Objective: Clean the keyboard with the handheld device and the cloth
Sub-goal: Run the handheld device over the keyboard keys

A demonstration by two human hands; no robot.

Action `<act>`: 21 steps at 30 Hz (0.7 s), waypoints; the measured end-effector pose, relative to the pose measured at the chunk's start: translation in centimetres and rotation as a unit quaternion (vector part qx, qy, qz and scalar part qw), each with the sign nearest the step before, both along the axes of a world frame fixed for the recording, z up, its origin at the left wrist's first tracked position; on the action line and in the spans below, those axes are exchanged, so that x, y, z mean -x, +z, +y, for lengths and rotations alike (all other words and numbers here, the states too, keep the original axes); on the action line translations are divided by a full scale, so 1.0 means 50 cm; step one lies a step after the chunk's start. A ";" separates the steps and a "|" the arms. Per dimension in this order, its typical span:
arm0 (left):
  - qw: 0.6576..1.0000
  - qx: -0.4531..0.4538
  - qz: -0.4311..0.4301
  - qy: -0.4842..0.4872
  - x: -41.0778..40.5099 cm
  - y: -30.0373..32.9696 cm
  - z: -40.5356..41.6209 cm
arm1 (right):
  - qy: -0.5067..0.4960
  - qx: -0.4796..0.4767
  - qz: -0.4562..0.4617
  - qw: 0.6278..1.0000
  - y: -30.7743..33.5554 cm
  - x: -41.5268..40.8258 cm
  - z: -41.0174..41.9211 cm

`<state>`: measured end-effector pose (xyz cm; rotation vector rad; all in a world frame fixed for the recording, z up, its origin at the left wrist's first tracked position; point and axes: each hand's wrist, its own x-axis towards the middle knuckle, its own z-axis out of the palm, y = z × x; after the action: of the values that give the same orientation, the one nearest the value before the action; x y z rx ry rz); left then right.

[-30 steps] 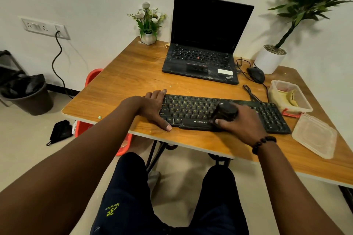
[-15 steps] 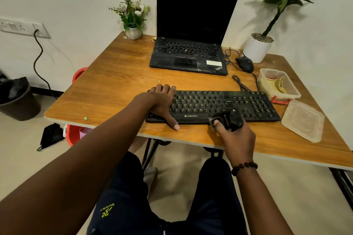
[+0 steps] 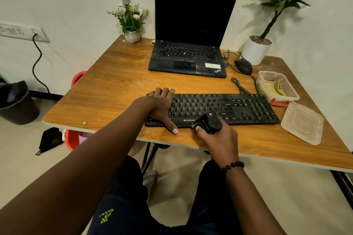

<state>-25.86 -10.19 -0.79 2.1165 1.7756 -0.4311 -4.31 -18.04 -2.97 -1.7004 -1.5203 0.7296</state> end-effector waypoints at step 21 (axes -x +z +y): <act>1.000 -0.018 -0.006 -0.001 -0.003 -0.005 -0.009 | -0.144 -0.051 0.059 0.986 -0.002 -0.053 0.002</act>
<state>-25.69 -10.64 -1.03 2.1406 1.7882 -0.3875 -1.68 -17.95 -3.09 -1.7213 -1.1781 0.5799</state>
